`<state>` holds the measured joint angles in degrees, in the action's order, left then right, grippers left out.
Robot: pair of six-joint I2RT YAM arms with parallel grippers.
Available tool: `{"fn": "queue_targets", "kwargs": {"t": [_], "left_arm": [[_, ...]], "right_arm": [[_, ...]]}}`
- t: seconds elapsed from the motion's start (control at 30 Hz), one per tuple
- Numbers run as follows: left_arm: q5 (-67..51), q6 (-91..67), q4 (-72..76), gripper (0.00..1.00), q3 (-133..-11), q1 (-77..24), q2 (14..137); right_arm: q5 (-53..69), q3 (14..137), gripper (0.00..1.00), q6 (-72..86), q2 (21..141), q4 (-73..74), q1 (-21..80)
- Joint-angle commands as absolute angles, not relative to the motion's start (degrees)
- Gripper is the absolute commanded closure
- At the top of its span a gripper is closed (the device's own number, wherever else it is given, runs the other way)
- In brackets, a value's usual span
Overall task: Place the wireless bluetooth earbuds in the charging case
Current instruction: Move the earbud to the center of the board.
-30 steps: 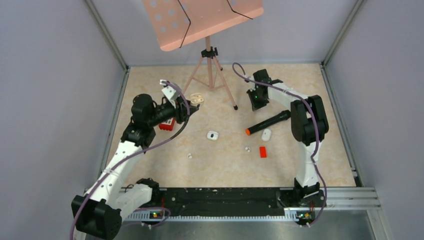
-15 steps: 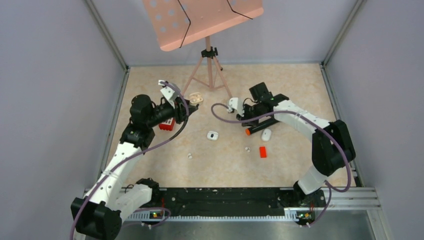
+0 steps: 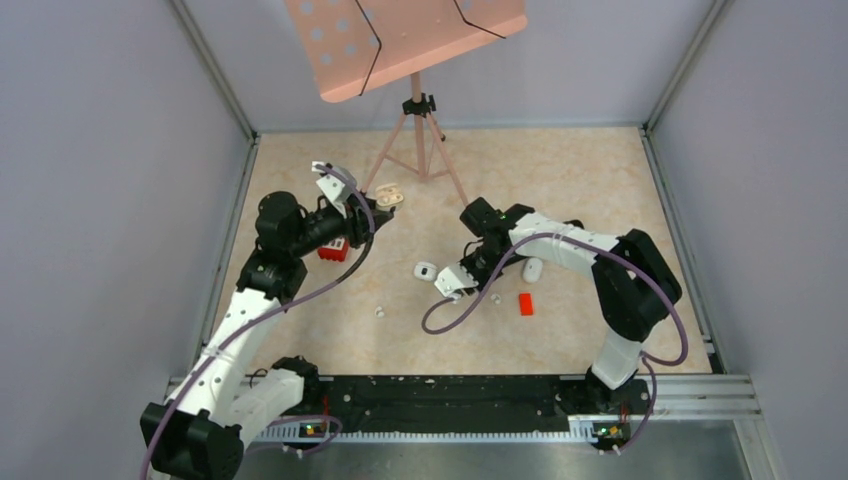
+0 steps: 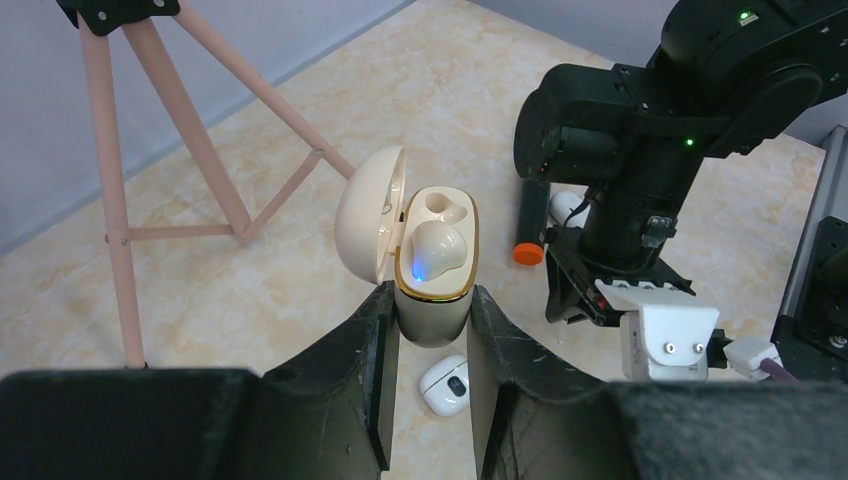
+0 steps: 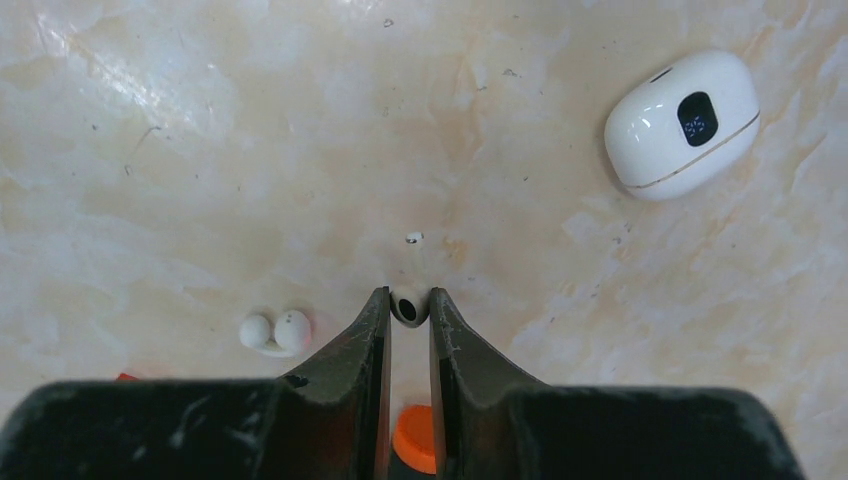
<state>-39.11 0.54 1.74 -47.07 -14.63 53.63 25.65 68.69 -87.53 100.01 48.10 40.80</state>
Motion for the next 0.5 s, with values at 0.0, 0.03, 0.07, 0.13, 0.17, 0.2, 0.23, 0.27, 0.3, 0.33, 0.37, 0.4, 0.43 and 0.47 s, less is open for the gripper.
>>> {"fn": "queue_targets", "kwargs": {"t": [0.0,0.03,0.07,0.13,0.17,0.2,0.23,0.27,0.3,0.33,0.37,0.4,0.43,0.47], "left_arm": [[-38.4,-1.2,3.9,1.0,-46.2,-14.2,51.6],[-38.5,-1.5,3.9,1.0,-46.1,-14.1,51.6],[-38.4,-1.7,3.9,1.0,-46.1,-14.1,51.6],[-38.6,-2.1,4.0,1.0,-46.2,-14.1,51.8],[-38.7,-2.2,4.0,1.0,-46.4,-14.0,51.9],[-38.8,-2.3,3.9,1.0,-46.6,-14.0,52.1],[-38.8,-2.3,3.8,1.0,-46.7,-14.1,52.3],[-38.8,-2.4,3.7,1.0,-46.8,-14.1,52.4],[-38.9,-2.3,3.7,1.0,-47.0,-14.1,52.5],[-39.0,-2.4,3.5,1.0,-47.2,-14.0,52.6],[-39.0,-2.4,3.4,1.0,-47.2,-14.1,52.7],[-39.0,-2.4,3.4,1.0,-47.3,-14.1,52.8],[-39.1,-2.2,3.3,1.0,-47.3,-14.1,52.9],[-39.0,-2.2,3.2,1.0,-47.4,-14.1,52.9]], "right_arm": [[25.7,70.1,0.93,-100.1,101.6,49.6,41.6],[25.9,70.3,0.92,-100.5,102.4,49.3,41.8],[26.1,70.3,0.92,-100.8,103.2,49.2,42.1],[26.2,70.7,0.91,-101.3,104.6,49.1,42.8],[26.2,70.7,0.89,-101.6,105.1,49.1,43.1],[26.2,70.6,0.88,-101.8,105.4,48.8,43.4],[26.2,70.6,0.87,-101.8,105.5,48.3,43.6],[26.2,70.5,0.84,-101.5,105.5,47.8,43.6],[26.0,70.4,0.8,-101.0,105.3,47.3,43.6],[25.7,70.3,0.76,-100.0,105.0,46.6,43.6],[25.3,70.1,0.72,-98.8,104.4,46.0,43.5],[25.2,69.9,0.68,-97.3,103.6,45.3,43.3],[25.4,69.7,0.63,-95.4,102.6,44.6,42.8],[25.9,69.4,0.6,-92.7,101.6,43.6,42.2]]}}
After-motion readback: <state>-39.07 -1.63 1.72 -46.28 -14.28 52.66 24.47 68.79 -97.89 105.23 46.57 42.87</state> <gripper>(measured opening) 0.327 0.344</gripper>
